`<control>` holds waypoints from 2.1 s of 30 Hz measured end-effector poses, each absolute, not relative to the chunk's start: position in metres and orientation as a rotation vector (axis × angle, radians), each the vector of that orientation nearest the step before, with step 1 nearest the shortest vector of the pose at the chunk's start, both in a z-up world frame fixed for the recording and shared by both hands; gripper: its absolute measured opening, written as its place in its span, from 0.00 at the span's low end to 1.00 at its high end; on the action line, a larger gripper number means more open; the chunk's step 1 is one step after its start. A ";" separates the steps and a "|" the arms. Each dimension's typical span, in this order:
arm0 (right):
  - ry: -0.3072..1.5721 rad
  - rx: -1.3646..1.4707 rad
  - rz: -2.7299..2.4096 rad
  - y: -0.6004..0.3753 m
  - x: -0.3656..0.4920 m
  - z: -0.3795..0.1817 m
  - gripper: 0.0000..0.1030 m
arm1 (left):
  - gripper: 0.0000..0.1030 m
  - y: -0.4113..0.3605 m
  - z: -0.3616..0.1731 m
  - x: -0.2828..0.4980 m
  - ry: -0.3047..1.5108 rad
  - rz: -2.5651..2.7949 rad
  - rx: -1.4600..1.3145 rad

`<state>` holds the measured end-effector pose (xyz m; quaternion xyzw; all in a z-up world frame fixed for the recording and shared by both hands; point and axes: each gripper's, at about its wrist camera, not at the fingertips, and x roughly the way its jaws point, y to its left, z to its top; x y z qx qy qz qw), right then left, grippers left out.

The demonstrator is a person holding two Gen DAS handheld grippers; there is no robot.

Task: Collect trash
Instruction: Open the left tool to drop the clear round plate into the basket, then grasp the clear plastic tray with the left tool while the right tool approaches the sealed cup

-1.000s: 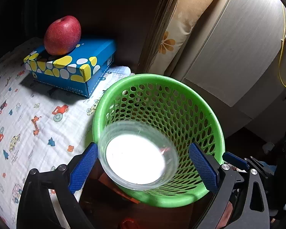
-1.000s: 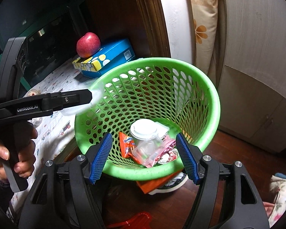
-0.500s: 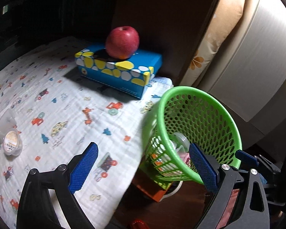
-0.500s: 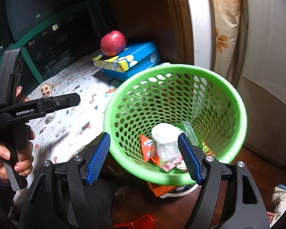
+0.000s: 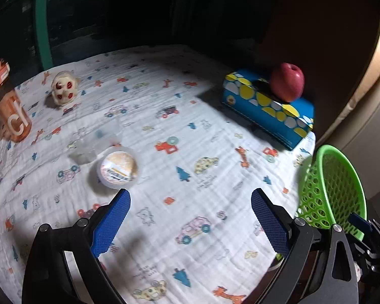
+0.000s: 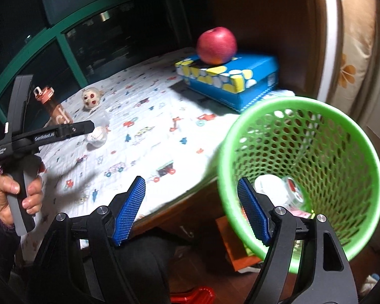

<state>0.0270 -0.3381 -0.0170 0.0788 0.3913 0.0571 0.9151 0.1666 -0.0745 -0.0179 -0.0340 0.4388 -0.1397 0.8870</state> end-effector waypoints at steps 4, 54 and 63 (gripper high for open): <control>0.814 0.147 0.157 -0.318 0.039 -0.018 0.73 | 0.90 -0.033 -0.026 0.195 0.948 -0.204 -0.157; 0.930 0.093 0.350 -0.227 0.133 -0.059 0.73 | 0.72 0.018 -0.092 0.332 1.093 -0.034 -0.437; 0.921 0.070 0.381 -0.209 0.143 -0.057 0.73 | 0.58 0.032 -0.085 0.315 1.062 -0.066 -0.449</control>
